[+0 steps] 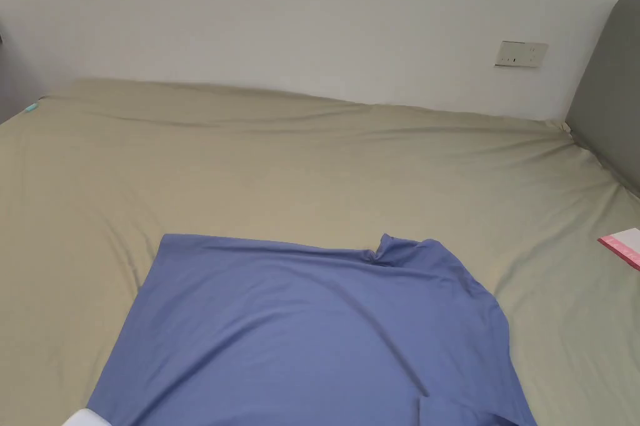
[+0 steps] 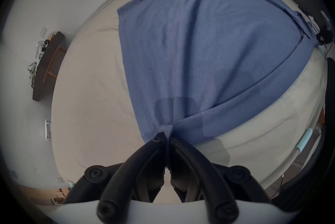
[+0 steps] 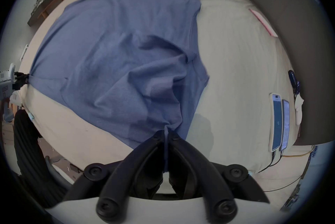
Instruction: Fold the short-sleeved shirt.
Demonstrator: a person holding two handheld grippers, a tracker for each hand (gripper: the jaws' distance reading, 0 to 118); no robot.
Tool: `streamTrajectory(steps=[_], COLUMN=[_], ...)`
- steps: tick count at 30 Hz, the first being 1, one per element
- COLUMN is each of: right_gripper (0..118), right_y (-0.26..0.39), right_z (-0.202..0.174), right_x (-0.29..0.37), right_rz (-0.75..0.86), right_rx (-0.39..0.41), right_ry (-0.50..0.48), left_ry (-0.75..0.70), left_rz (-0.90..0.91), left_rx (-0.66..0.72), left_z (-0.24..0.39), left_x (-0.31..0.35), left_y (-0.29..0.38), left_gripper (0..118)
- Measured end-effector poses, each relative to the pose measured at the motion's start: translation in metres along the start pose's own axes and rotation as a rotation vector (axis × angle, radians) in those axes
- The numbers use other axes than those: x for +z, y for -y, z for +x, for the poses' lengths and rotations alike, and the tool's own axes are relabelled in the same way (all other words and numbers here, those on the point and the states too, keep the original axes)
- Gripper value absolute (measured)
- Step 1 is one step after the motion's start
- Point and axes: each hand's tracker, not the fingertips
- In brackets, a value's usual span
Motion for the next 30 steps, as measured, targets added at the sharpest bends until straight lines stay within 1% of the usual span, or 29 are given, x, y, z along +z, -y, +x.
streamTrajectory(steps=[3,6,7,8,9,10,11,12,13,14,16,18,20,21,23,24,25,26,27,28,29,30], right_gripper=[6,6,11,23,45,81,97,100,100,100,100,100,100,100,98,94,80,60,35,35,26,10], right_y=[-0.003,-0.007,-0.007,-0.009,-0.012,-0.016,-0.021,-0.028,-0.036,-0.046,-0.06,-0.074,-0.078,-0.082,-0.081,-0.08,-0.08,-0.077,-0.074,-0.072,-0.072,-0.07], right_z=[-0.006,-0.004,-0.004,-0.003,-0.002,0.0,0.002,0.004,0.008,0.009,0.004,-0.011,-0.029,-0.043,-0.063,-0.074,-0.084,-0.094,-0.104,-0.113,-0.12,-0.127], right_x=[-0.015,-0.009,-0.008,-0.004,0.005,0.013,0.025,0.042,0.056,0.077,0.12,0.173,0.216,0.237,0.263,0.274,0.279,0.285,0.29,0.291,0.289,0.287], right_rz=[-0.01,-0.004,-0.001,0.001,0.006,0.025,0.077,0.154,0.218,0.296,0.468,0.68,0.851,0.927,1.016,1.048,1.088,1.129,1.16,1.177,1.188,1.21], right_rx=[-0.005,-0.007,-0.008,-0.004,0.01,0.025,0.008,-0.015,-0.036,-0.054,-0.066,-0.069,-0.069,-0.067,-0.058,-0.059,-0.053,-0.034,-0.009,0.015,0.03,0.047], right_ry=[0.012,0.023,0.023,0.028,0.068,0.118,0.122,0.122,0.116,0.108,0.109,0.126,0.118,0.113,0.129,0.146,0.152,0.161,0.178,0.203,0.232,0.241], left_ry=[0.004,0.013,0.026,0.034,0.039,0.038,0.032,0.042,0.049,0.041,0.03,-0.001,-0.029,-0.054,-0.093,-0.127,-0.152,-0.174,-0.189,-0.22,-0.25,-0.28], left_rz=[-0.008,-0.005,-0.004,0.005,0.018,0.046,0.073,0.114,0.182,0.29,0.412,0.574,0.727,0.811,0.934,0.998,1.035,1.068,1.1,1.127,1.141,1.146], left_rx=[0.013,0.012,0.027,0.07,0.106,0.145,0.175,0.204,0.234,0.279,0.336,0.392,0.443,0.464,0.481,0.483,0.475,0.456,0.445,0.426,0.411,0.399], left_z=[-0.002,-0.003,-0.005,-0.007,-0.01,-0.014,-0.019,-0.023,-0.026,-0.033,-0.04,-0.046,-0.043,-0.04,-0.029,-0.019,-0.011,-0.003,0.007,0.014,0.022,0.03], left_x=[0.0,-0.002,-0.001,0.004,0.009,0.016,0.024,0.035,0.047,0.068,0.099,0.142,0.185,0.207,0.239,0.255,0.266,0.276,0.285,0.286,0.29,0.293], left_y=[-0.004,-0.004,-0.005,-0.006,-0.009,-0.012,-0.016,-0.023,-0.028,-0.036,-0.054,-0.073,-0.088,-0.093,-0.099,-0.101,-0.102,-0.103,-0.102,-0.103,-0.103,-0.104], left_gripper=[0,0,2,7,16,45,79,108,117,112,112,112,109,104,79,67,50,38,26,22,19,13])
